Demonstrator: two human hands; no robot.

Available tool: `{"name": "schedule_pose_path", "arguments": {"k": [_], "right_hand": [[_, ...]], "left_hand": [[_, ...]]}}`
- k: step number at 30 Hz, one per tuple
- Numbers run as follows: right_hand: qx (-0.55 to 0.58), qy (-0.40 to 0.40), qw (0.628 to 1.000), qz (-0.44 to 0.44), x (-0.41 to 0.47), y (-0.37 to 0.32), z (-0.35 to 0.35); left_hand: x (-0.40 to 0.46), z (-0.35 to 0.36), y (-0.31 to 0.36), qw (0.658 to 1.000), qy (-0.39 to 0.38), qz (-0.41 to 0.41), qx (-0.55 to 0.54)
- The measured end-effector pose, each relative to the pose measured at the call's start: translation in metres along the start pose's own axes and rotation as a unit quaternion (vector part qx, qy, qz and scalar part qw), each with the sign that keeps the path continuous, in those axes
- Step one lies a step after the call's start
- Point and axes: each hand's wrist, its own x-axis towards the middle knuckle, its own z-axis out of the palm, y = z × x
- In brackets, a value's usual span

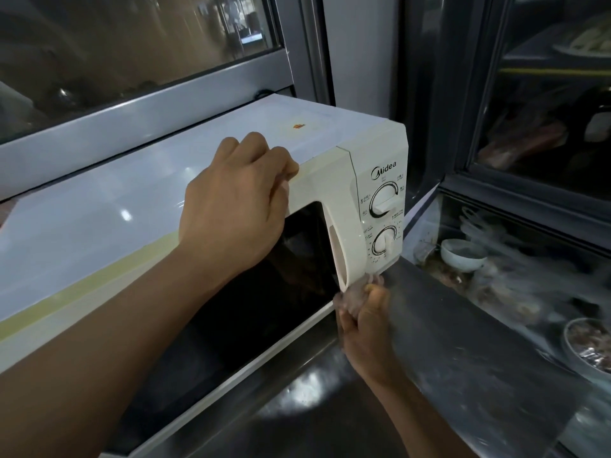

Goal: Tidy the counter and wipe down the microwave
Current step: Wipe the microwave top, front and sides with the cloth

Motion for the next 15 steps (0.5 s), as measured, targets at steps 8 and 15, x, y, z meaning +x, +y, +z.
{"name": "schedule_pose_path", "arguments": {"k": [8,15], "right_hand": [[0.022,0.038,0.996,-0.074,0.012,-0.098,-0.038],[-0.106,0.075,0.98,-0.148,0.032,-0.131,-0.042]], "left_hand": [[0.001,-0.003,0.001,1.0,-0.014,-0.012,-0.01],[0.001,-0.005,0.003,0.999,-0.033,-0.024,-0.016]]}}
